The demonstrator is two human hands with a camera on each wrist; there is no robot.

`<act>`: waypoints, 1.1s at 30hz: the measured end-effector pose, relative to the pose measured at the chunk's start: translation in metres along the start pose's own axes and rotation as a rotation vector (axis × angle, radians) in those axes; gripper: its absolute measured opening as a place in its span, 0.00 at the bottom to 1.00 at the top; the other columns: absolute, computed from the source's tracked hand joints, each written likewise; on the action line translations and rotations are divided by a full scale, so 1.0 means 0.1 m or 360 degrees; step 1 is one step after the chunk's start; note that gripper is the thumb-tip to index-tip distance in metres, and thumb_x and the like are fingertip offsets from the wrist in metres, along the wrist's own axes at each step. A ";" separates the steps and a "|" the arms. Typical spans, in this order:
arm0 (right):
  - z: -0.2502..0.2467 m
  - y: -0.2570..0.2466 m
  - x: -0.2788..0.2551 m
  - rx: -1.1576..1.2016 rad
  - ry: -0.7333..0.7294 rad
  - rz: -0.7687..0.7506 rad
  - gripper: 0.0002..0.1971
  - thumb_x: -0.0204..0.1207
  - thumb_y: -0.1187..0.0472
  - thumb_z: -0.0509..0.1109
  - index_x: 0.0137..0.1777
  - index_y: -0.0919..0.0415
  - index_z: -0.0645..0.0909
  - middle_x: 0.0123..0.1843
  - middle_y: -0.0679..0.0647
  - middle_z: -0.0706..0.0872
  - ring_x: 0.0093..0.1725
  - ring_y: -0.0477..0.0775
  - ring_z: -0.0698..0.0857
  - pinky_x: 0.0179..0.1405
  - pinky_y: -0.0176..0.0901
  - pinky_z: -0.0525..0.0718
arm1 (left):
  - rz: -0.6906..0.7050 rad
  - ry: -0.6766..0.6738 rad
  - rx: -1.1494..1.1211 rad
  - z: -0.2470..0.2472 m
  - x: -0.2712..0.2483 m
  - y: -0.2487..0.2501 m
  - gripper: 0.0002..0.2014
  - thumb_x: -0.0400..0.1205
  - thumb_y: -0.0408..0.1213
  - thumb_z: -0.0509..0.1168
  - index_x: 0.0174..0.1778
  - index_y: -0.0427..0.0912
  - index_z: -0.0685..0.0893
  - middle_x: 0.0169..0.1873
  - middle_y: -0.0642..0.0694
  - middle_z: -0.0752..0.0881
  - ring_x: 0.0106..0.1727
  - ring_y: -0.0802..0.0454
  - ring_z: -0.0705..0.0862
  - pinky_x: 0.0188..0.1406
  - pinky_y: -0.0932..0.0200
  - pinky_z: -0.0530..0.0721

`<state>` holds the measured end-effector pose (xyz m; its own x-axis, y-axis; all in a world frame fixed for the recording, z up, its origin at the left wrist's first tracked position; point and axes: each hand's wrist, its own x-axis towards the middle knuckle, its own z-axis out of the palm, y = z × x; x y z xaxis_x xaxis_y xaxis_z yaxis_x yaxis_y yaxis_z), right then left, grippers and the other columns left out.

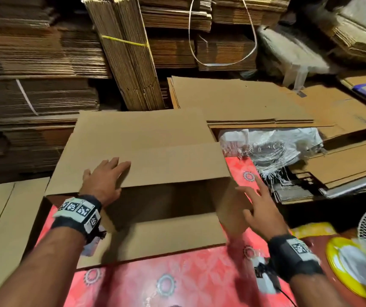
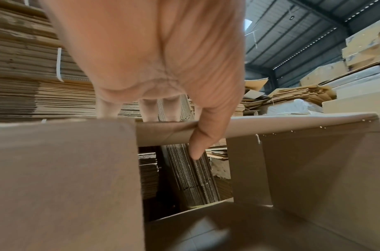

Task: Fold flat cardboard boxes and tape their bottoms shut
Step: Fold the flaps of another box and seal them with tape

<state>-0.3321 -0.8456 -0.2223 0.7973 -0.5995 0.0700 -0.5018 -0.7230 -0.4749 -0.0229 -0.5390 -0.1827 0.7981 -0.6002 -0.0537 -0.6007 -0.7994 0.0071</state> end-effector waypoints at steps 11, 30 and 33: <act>0.08 -1.39 0.80 -0.0052 -0.0102 -0.0528 0.26 0.83 0.45 0.65 0.80 0.49 0.73 0.86 0.54 0.68 0.85 0.55 0.65 0.79 0.61 0.65 | 0.0039 0.0022 -0.0017 0.06 -0.21 0.32 0.45 0.79 0.47 0.74 0.86 0.68 0.52 0.89 0.54 0.53 0.88 0.48 0.54 0.82 0.30 0.61; 0.74 -1.65 1.26 -0.0372 -0.0444 -0.0700 0.38 0.83 0.29 0.44 0.91 0.41 0.48 0.93 0.50 0.48 0.91 0.53 0.45 0.86 0.69 0.42 | -0.0722 0.0117 -0.1493 0.51 -1.36 -0.46 0.57 0.74 0.34 0.78 0.90 0.56 0.45 0.87 0.51 0.45 0.84 0.55 0.57 0.81 0.50 0.69; 0.67 -1.50 1.31 -0.0328 -0.0484 -0.0704 0.42 0.78 0.26 0.44 0.91 0.41 0.50 0.93 0.52 0.49 0.91 0.54 0.46 0.87 0.65 0.41 | -0.0729 0.0093 -0.2047 0.55 -1.68 -0.71 0.35 0.64 0.37 0.74 0.66 0.72 0.84 0.67 0.40 0.87 0.62 0.48 0.85 0.59 0.39 0.87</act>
<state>-0.1300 -0.7926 -0.2007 0.9915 -0.1212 -0.0466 -0.1294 -0.9527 -0.2751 -0.1169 -0.3801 -0.2286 0.9320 -0.2521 -0.2606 0.1574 -0.3660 0.9172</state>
